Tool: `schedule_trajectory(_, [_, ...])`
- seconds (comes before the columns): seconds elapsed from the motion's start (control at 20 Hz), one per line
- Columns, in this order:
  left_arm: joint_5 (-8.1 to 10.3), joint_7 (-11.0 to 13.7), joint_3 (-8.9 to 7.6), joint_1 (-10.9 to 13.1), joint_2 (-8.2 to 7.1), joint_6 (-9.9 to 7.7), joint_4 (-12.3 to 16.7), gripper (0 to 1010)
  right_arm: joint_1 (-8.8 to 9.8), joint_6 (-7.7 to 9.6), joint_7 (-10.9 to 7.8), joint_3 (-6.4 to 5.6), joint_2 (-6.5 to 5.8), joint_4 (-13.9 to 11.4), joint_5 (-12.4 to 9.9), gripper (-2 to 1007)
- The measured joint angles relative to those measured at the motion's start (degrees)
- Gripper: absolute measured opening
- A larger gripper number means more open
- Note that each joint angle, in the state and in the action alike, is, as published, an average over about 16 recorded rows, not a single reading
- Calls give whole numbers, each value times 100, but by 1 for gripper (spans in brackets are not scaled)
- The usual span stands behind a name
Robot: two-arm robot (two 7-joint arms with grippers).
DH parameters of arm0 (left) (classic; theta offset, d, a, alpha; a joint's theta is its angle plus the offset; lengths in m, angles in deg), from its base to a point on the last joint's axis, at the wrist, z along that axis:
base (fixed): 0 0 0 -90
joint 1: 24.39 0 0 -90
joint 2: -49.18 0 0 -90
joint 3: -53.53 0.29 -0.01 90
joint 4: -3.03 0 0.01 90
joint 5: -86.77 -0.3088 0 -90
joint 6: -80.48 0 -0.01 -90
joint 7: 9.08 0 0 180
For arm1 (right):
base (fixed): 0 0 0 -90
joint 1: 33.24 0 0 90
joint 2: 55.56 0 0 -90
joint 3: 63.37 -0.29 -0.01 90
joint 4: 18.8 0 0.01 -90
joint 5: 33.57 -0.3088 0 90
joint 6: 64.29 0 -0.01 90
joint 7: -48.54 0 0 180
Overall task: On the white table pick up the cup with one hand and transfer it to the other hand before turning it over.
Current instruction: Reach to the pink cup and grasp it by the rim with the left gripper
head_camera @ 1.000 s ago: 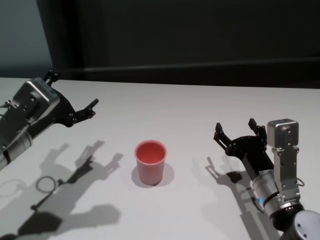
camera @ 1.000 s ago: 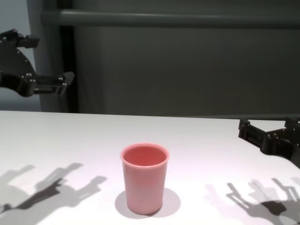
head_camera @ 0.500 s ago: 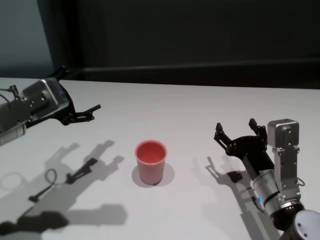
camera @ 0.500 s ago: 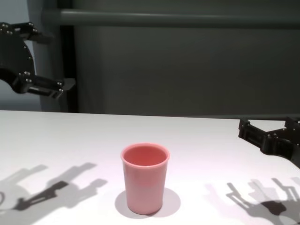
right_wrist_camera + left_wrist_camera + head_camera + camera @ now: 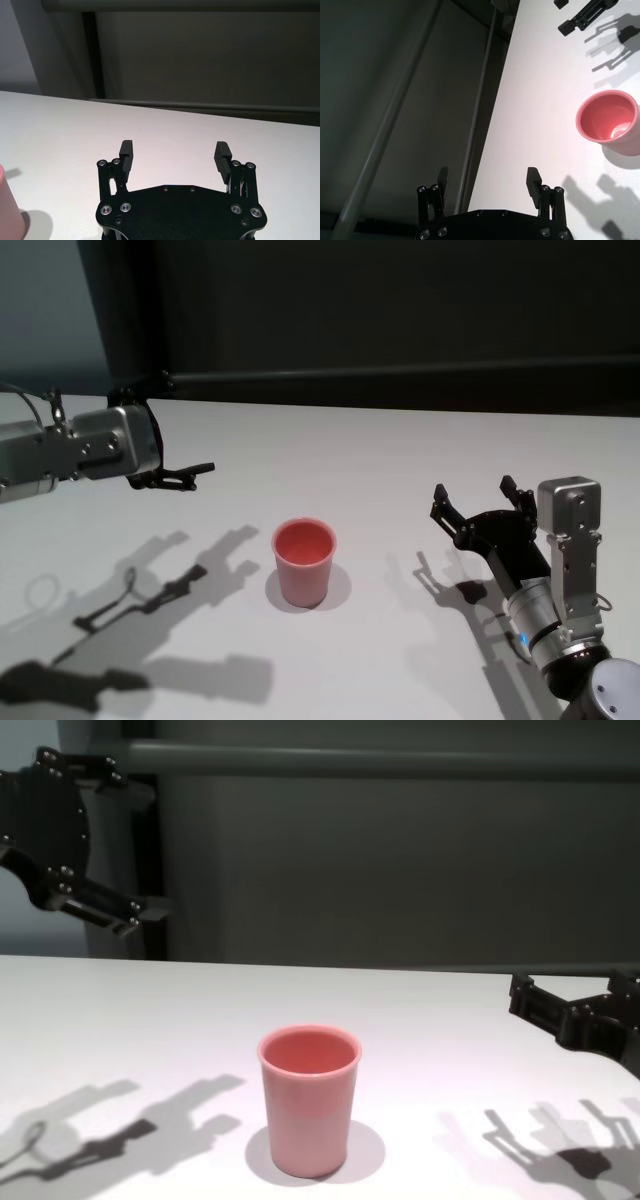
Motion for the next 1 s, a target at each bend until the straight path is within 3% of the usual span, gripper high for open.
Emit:
schedule_trajectory(0.45, [-221, 704, 580, -719, -210, 245, -68, 1001, 0, 0, 0, 0, 0, 0, 0, 1002])
schedule_trajectory(1.0, [-500, 1592, 1318, -1600, -181, 537, -220, 1001, 0, 0, 0, 0, 0, 0, 0, 1002])
